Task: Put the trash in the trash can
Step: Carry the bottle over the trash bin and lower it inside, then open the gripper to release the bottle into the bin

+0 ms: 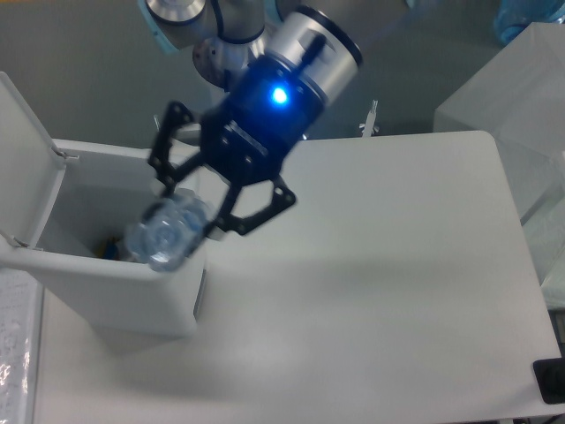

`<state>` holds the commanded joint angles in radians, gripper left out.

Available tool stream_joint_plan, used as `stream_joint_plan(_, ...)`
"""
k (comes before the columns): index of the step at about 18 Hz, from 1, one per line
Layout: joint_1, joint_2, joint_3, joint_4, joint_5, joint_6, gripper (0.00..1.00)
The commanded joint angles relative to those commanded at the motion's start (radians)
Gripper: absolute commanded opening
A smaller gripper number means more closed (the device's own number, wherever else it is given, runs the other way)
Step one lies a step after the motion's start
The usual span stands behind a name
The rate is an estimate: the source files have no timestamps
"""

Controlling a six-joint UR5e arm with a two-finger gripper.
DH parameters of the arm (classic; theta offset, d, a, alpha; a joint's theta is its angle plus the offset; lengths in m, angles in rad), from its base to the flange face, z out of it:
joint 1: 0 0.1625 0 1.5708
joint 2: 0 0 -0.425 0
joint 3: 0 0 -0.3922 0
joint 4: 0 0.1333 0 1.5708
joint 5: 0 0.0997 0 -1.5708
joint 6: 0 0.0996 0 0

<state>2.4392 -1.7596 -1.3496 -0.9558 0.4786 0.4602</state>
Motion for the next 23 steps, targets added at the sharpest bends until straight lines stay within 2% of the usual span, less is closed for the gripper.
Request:
stream_joint_plan(2, -0.026, 0.026, -0.061, 0.06, 0.002, -0.005, 0.4)
stream_joint_plan(4, -0.043, 0.045, -0.111, 0.084, 0.003, 0.002, 0.41)
stream_joint_plan(5, -0.051, 0.046, -0.137, 0.103, 0.003, 0.005, 0.45)
stream_joint_plan(6, -0.052, 0.046, -0.149, 0.118, 0.005, 0.008, 0.52)
stream_joint_plan(7, -0.052, 0.046, -0.158, 0.127, 0.005, 0.011, 0.67)
stream_joint_plan(8, -0.052, 0.046, -0.167, 0.13, 0.005, 0.017, 0.92)
stream_joint_plan(9, -0.052, 0.046, -0.174, 0.131, 0.005, 0.023, 1.0)
stream_joint_plan(15, -0.039, 0.042, -0.181, 0.131, 0.006, 0.067, 1.0)
stream_joint_plan(19, 0.033, 0.031, -0.19, 0.131, 0.008, 0.104, 1.0)
stream_joint_plan(23, 0.133, -0.018, -0.187, 0.131, 0.008, 0.158, 1.0)
